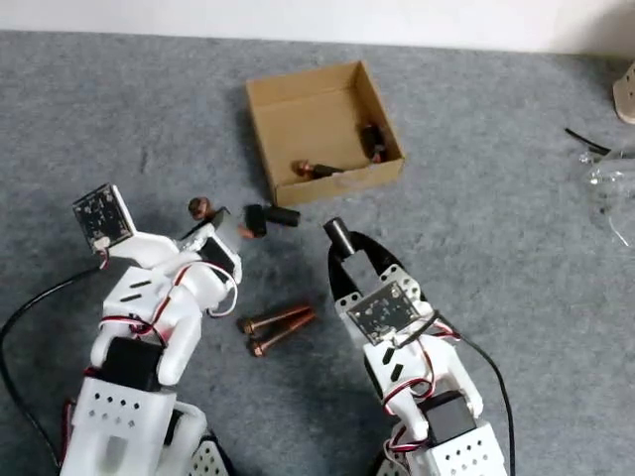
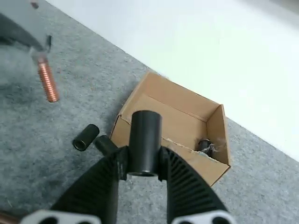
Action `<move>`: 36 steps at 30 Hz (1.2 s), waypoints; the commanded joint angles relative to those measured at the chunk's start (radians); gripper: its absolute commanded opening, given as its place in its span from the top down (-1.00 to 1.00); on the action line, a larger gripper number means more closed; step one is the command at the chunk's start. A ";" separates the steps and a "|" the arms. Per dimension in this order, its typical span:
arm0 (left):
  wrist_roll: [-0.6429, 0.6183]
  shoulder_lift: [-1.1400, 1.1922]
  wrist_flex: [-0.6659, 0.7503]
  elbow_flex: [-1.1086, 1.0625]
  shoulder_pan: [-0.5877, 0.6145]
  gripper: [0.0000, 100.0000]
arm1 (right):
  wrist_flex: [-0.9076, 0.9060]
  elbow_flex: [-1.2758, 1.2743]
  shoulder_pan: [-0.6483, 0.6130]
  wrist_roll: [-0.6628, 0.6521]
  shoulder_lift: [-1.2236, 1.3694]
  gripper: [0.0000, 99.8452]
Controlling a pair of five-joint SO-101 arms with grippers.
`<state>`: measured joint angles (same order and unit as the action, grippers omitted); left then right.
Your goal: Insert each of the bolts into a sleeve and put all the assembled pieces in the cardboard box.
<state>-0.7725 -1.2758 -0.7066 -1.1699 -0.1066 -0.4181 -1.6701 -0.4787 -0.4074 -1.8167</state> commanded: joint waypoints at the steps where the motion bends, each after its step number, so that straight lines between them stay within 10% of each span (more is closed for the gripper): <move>1: 0.029 0.016 0.008 0.016 0.036 0.99 | 0.024 -0.104 0.013 0.017 -0.019 0.99; 26: 0.008 0.858 -0.121 0.418 0.165 0.99 | 0.027 -0.104 0.018 0.014 -0.021 0.99; 36: 0.014 1.053 0.049 0.430 0.208 0.99 | 0.045 -0.104 0.039 0.014 -0.018 0.99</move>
<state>-0.7557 -0.2662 -0.7526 -0.8002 0.0606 -0.4166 -1.6701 -0.4511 -0.4012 -1.8167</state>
